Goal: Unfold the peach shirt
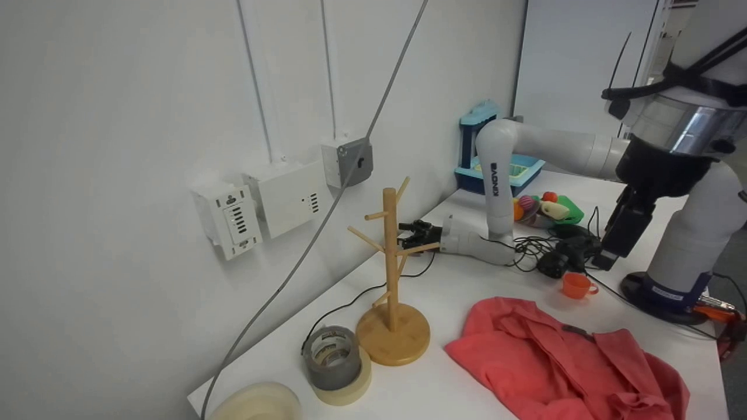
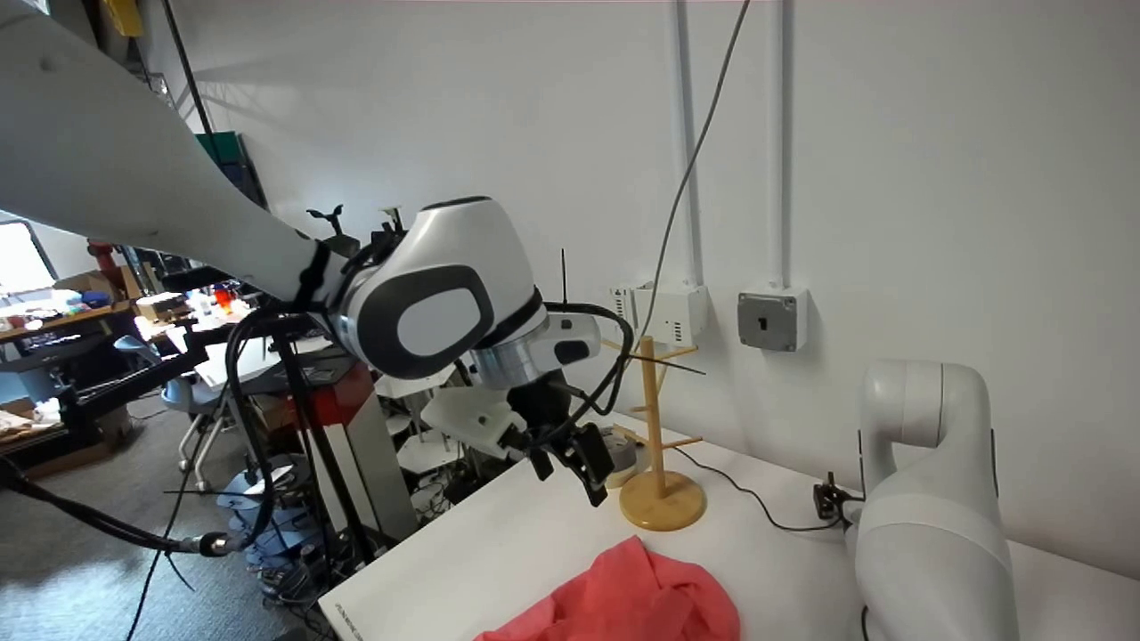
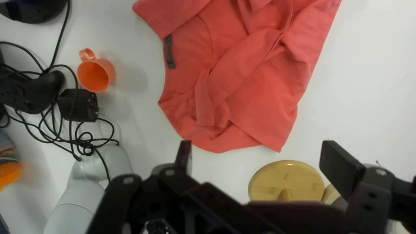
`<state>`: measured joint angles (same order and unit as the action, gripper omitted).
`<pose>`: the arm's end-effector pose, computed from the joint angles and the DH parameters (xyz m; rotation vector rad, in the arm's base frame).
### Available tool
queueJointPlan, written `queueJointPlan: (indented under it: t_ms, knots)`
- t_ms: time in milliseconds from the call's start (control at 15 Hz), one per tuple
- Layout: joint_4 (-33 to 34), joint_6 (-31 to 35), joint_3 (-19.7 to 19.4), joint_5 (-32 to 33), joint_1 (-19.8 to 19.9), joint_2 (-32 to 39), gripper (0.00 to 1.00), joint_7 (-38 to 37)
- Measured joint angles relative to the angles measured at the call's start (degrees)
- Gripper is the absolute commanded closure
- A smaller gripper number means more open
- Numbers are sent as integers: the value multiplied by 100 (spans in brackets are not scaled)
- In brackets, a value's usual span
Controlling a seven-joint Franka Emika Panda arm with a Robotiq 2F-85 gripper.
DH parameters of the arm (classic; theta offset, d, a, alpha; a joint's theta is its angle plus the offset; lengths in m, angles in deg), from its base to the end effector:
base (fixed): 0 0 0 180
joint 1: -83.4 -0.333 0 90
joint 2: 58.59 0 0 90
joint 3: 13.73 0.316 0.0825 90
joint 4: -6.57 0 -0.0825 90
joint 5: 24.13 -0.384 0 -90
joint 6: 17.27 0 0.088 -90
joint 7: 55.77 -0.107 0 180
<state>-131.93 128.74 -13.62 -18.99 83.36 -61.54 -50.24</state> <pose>0.4999 0.0025 0.3472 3.0530 0.2585 0.2759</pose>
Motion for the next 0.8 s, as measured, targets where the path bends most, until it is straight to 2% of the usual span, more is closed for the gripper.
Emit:
queueJointPlan:
  t_ms: [400, 600, 800]
  knots:
    - [84, 988, -107, 0, 37, 1034, 0, -7]
    - [214, 1105, -179, 117, 37, 1458, 0, -110]
    - [304, 1109, -200, 158, 37, 1569, 0, -153]
